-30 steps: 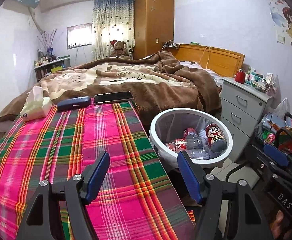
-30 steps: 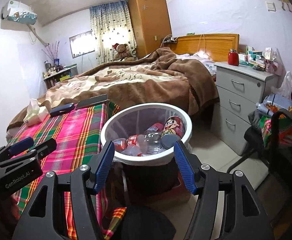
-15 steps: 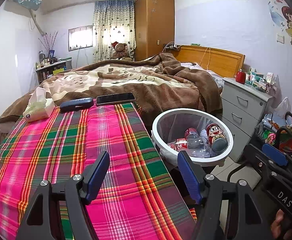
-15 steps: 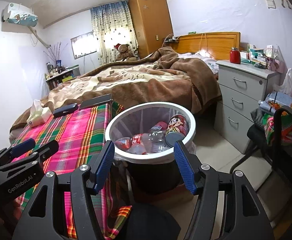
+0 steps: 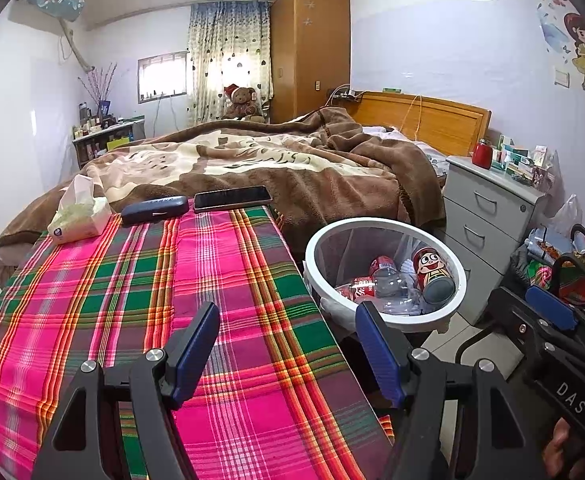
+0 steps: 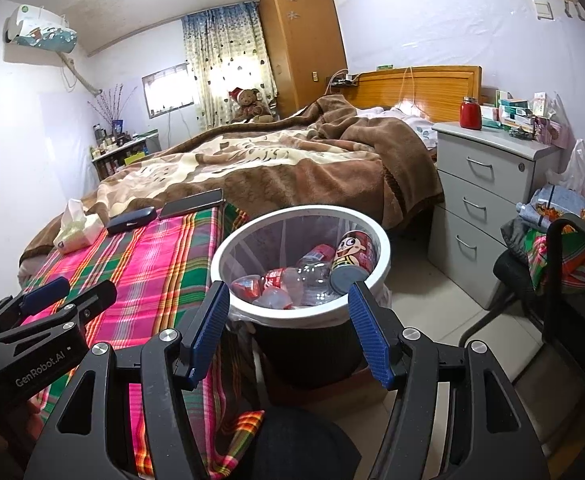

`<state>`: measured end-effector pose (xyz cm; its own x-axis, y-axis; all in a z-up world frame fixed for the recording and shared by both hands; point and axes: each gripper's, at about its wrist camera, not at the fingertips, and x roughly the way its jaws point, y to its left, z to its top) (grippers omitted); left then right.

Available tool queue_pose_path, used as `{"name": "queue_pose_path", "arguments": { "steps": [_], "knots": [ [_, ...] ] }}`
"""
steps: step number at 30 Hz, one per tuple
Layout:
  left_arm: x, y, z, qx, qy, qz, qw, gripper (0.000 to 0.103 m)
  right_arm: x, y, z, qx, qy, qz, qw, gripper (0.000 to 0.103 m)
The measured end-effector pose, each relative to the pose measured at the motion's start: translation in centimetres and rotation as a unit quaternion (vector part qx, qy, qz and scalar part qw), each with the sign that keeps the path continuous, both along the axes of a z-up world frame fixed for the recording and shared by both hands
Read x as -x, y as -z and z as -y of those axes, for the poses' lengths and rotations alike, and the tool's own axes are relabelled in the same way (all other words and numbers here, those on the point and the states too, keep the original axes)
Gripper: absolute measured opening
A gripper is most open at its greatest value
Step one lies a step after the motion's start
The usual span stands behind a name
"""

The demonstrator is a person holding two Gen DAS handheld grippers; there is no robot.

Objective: Collect trash

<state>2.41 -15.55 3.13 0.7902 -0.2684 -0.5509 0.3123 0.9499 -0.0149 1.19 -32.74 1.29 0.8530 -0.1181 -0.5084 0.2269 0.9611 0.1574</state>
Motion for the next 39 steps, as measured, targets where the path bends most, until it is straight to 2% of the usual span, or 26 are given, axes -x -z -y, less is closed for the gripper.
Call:
{"name": "queue_pose_path", "arguments": {
  "steps": [39],
  "knots": [
    [0.12,0.08,-0.36,0.0,0.001,0.0,1.0,0.07,0.2,-0.09,0.17,-0.001,0.001,0.002,1.0,0.063]
  ]
}}
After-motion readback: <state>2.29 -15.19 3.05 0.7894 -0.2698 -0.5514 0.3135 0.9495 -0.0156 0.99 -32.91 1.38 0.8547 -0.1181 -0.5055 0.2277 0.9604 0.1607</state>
